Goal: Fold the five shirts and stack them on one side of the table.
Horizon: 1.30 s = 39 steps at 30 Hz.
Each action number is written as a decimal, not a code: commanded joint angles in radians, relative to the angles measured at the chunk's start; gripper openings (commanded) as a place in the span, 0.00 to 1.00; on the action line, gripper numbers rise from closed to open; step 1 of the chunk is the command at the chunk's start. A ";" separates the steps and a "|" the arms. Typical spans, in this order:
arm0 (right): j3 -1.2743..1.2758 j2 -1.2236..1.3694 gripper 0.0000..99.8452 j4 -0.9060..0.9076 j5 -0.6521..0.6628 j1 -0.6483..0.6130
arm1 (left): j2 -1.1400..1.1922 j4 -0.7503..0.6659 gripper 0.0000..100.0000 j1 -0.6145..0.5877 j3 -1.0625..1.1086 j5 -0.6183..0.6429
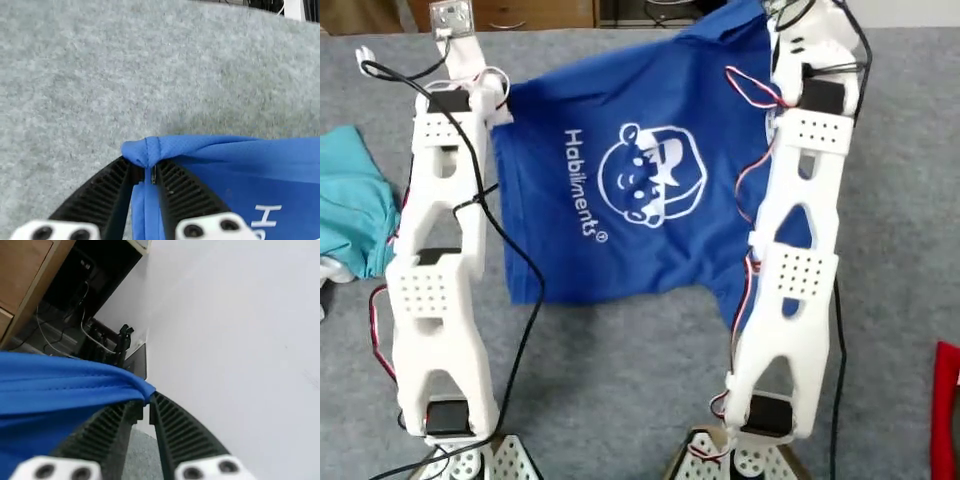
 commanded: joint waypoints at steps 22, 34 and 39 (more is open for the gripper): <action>-0.282 -0.007 0.01 0.753 0.000 0.013 | 0.117 0.638 0.02 0.023 -0.362 0.046; -0.278 -0.090 0.01 1.146 -0.028 0.062 | 0.119 0.807 0.02 0.103 -0.361 0.048; -0.277 -0.087 0.01 1.224 -0.037 0.145 | 0.113 0.822 0.02 0.078 -0.339 0.044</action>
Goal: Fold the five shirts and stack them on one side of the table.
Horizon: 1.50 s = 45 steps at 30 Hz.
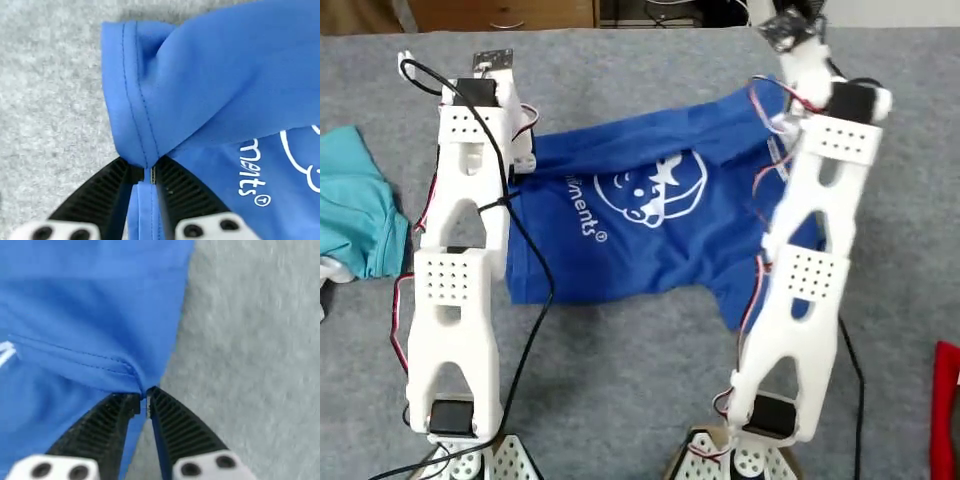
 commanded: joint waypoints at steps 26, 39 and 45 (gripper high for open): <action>0.236 -0.107 0.01 0.032 -0.044 0.143 | -0.317 0.009 0.02 -0.008 0.450 -0.023; 0.450 -0.222 0.00 0.032 0.011 0.159 | -0.496 -0.097 0.02 0.000 0.770 -0.025; 0.628 -0.378 0.00 0.020 0.040 0.159 | -0.553 -0.158 0.02 0.002 0.873 -0.025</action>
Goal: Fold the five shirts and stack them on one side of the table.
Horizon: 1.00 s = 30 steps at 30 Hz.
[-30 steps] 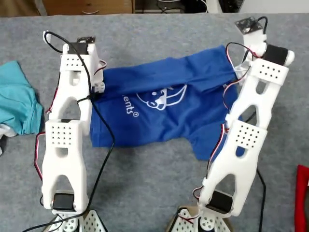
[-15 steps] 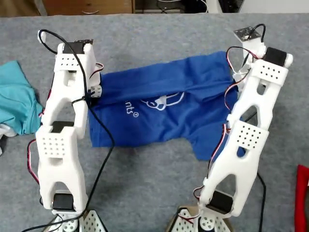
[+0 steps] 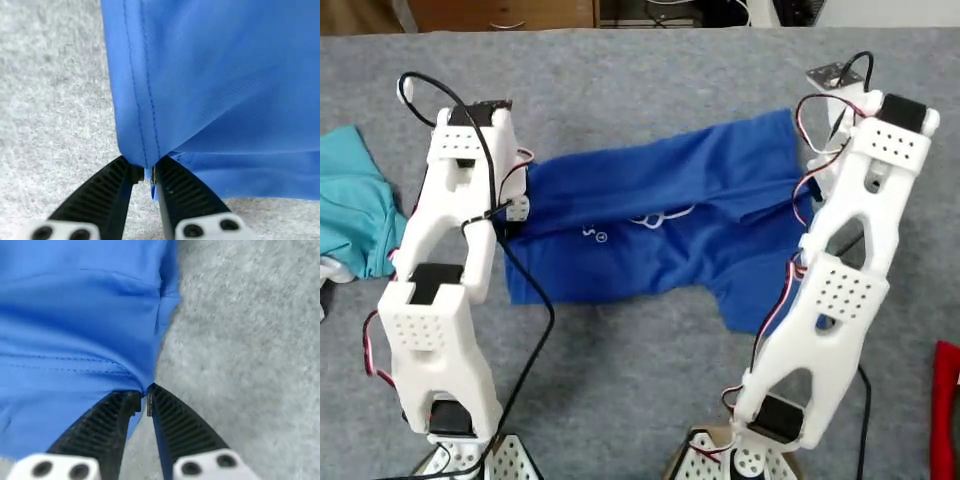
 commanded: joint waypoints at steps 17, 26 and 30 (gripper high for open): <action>0.518 -0.414 0.00 -0.081 0.081 0.045 | -0.194 -0.069 0.02 0.071 0.272 -0.003; 0.932 -0.657 0.00 -0.275 0.104 0.050 | -0.225 -0.110 0.02 0.100 0.348 -0.005; 1.064 -0.737 0.00 -0.339 0.106 0.088 | -0.229 -0.149 0.02 0.098 0.423 -0.006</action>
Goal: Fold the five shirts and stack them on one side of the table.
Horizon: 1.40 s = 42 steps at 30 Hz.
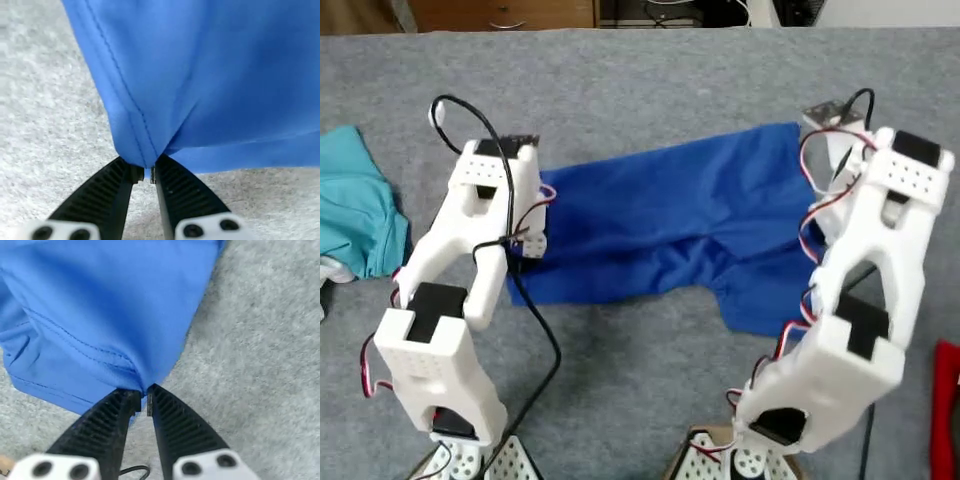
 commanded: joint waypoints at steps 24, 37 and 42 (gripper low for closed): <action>0.473 -0.355 0.00 -0.164 0.160 0.180 | -0.053 -0.052 0.02 -0.049 0.064 -0.034; 0.481 -0.363 0.00 -0.110 0.212 0.203 | -0.051 -0.060 0.02 -0.058 0.060 -0.069; 0.483 -0.364 0.00 -0.092 0.215 0.203 | -0.051 -0.086 0.02 -0.058 0.068 -0.069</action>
